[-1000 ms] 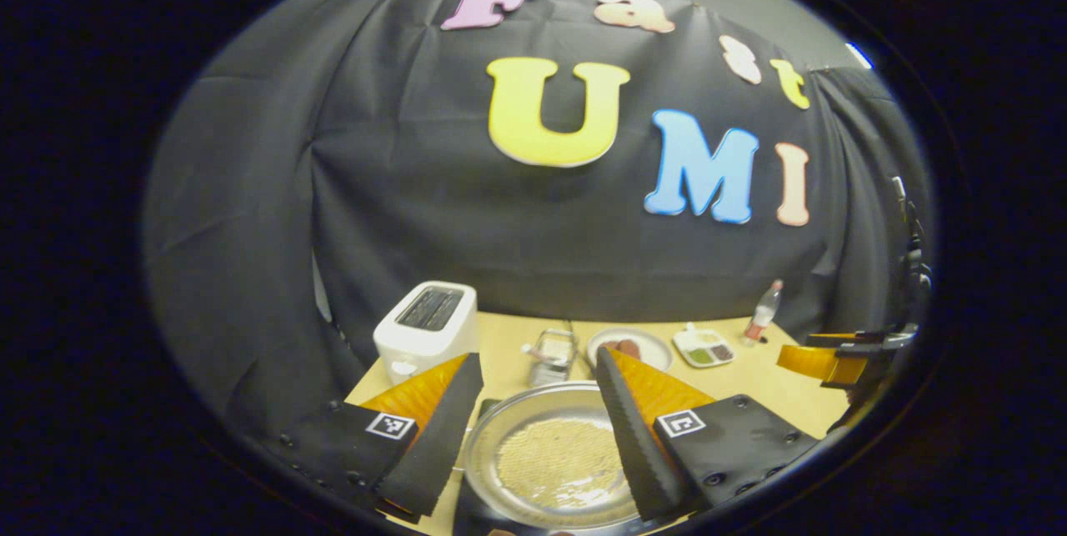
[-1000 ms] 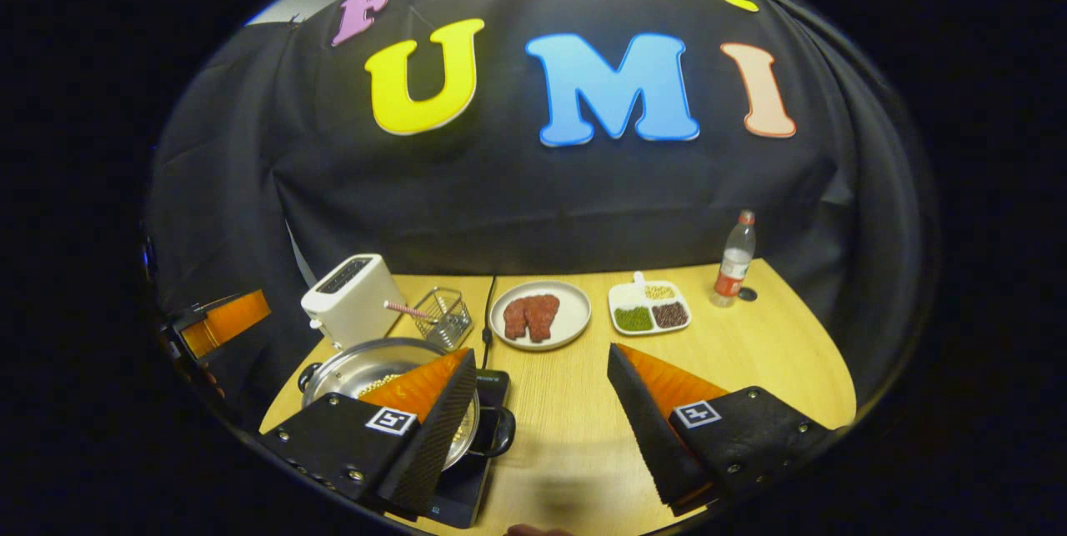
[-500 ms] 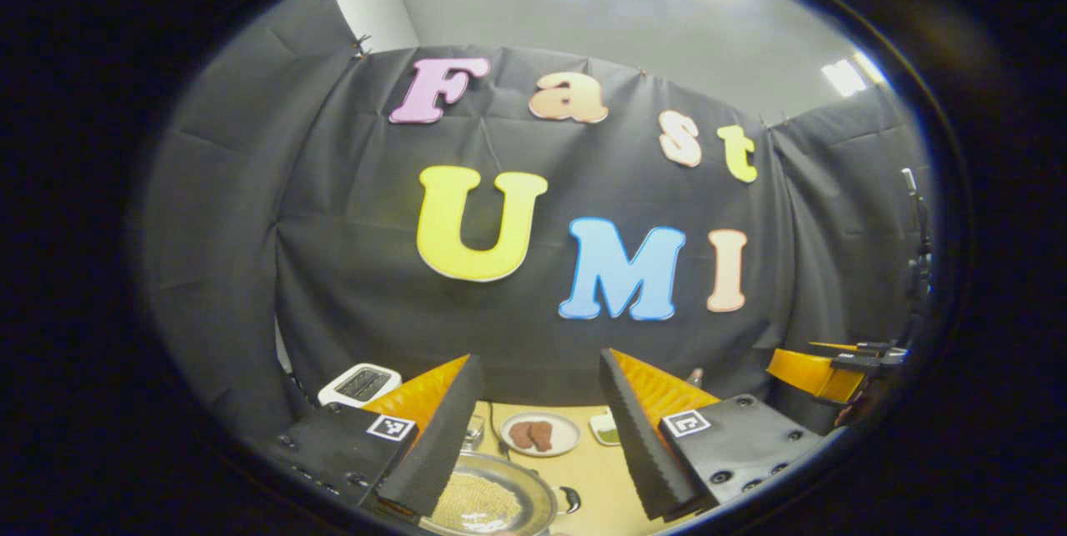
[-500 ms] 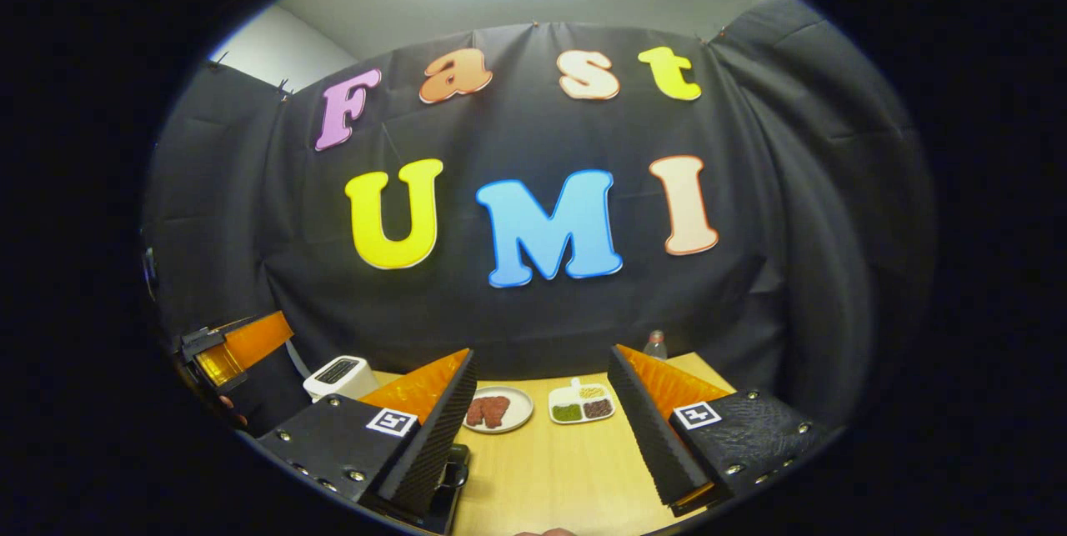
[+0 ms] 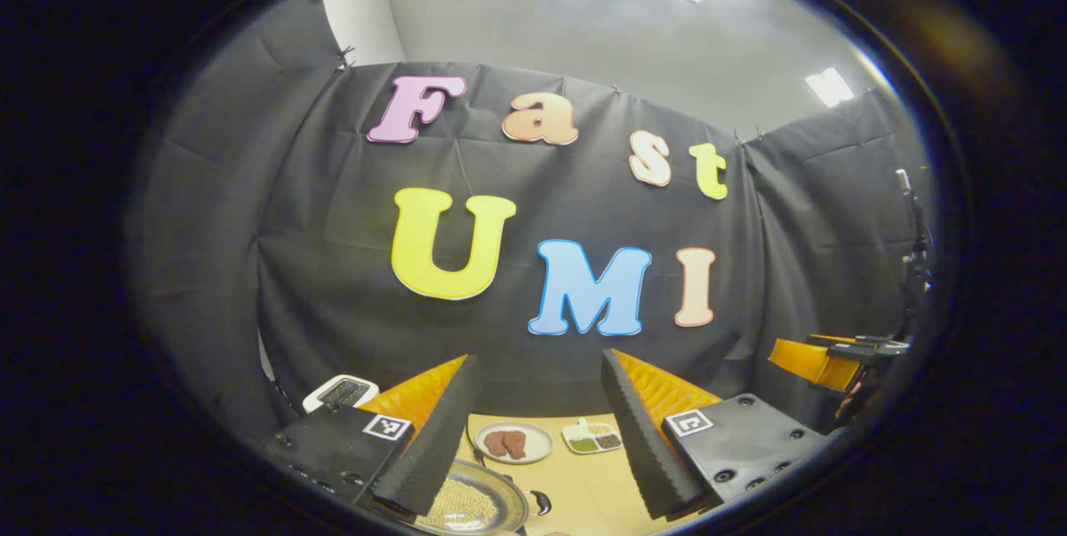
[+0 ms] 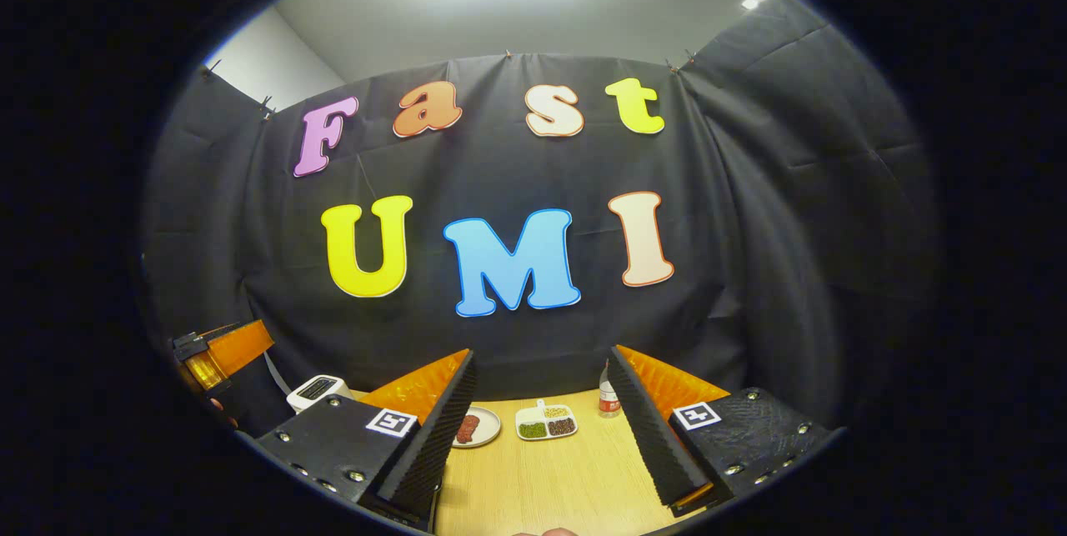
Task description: First push the handle of the pot to place it horizontally, then grasp the pot with both hands and set it on the induction cooktop.
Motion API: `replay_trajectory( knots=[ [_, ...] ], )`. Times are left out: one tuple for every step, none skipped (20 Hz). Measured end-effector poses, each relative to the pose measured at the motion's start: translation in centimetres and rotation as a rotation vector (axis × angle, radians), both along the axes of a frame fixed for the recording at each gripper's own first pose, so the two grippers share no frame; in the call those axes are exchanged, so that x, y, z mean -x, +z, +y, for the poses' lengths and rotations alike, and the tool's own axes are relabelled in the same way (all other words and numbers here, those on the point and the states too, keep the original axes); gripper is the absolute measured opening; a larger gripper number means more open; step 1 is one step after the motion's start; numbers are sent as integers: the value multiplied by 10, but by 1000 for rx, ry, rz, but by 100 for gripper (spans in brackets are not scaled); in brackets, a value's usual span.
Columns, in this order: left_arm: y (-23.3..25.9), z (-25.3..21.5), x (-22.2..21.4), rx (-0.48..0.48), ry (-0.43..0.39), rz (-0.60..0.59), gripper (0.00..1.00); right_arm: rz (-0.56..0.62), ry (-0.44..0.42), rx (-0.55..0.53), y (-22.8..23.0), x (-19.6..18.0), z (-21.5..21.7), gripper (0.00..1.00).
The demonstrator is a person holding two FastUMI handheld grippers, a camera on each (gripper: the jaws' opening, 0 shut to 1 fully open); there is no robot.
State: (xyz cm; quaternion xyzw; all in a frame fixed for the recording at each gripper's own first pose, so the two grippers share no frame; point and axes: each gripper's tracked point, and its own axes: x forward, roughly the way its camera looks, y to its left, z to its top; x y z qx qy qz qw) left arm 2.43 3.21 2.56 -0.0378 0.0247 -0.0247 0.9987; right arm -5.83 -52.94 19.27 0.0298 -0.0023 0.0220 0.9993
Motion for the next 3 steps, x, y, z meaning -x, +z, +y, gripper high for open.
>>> replay_trajectory(
  knots=[
    [-2,-2,0,-1,-4,3,98,-2,3,4,8,7,-5,96],
    [-4,-5,0,-4,-7,6,99,-3,8,3,6,8,-6,96],
    [-6,-9,3,-8,-9,5,95,-6,14,-2,7,6,-8,96]
  ],
)
